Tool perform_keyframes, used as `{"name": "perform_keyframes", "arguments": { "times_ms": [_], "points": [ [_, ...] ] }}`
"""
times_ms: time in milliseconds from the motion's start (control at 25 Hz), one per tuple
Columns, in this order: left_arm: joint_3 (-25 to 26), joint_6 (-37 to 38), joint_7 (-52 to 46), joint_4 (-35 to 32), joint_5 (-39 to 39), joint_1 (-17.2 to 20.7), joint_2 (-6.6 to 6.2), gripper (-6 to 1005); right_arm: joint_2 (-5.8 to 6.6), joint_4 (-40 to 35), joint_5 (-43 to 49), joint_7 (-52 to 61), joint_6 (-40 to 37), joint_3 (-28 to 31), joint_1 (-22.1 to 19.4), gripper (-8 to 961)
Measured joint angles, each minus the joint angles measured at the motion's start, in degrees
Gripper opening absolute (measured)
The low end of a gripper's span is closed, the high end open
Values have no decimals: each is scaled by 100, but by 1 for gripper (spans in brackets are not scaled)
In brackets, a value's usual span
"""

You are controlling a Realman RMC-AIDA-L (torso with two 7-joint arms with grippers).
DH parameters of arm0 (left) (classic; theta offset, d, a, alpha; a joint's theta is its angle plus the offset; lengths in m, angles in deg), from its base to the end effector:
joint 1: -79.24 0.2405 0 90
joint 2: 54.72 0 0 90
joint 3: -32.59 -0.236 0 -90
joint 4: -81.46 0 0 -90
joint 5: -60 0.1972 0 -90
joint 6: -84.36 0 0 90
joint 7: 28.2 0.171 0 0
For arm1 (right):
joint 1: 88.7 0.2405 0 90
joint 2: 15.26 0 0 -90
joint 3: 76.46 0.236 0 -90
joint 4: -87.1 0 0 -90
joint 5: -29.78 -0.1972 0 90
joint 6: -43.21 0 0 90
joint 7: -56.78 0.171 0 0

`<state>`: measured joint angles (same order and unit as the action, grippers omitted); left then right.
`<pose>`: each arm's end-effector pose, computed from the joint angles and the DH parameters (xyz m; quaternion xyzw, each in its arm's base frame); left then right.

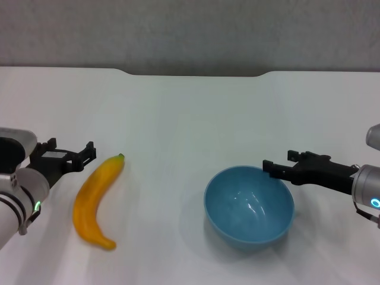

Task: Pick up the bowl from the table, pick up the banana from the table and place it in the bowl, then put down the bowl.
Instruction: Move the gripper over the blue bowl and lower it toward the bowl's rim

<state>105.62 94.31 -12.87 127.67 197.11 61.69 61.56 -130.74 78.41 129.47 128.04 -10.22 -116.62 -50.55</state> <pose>-0.2962 0.3796 -0.0248 -0.7411 -0.3682 -0.1279 0.5467 0.2833 0.3724 -0.0531 -0.8558 0.3796 0.1931 0.2935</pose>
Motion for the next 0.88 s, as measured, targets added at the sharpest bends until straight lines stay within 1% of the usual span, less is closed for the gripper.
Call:
{"name": "perform_keyframes", "arguments": {
  "times_ms": [200, 360, 560, 600, 720, 880],
  "points": [
    [1, 50, 3, -6, 0, 1, 0, 893, 13, -444, 790, 941, -41, -131, 70, 879],
    [1, 52, -7, -7, 0, 1, 0, 893, 5, -1087, 1564, 2216, -166, -794, 175, 879],
    [0, 52, -10, -7, 0, -9, 0, 893, 0, -1480, 1713, 3105, -425, -1491, 295, 879],
    [0, 52, -10, -7, 0, -11, 0, 893, 0, -1480, 1713, 3105, -425, -1491, 295, 879],
    [0, 52, -12, -7, -1, -16, 0, 893, 21, -1727, 1801, 3674, -546, -1824, 296, 880],
    [0, 85, -13, -7, -5, 1, 0, 893, 18, -2211, 2254, 4462, -678, -2190, 234, 880]
  ]
}}
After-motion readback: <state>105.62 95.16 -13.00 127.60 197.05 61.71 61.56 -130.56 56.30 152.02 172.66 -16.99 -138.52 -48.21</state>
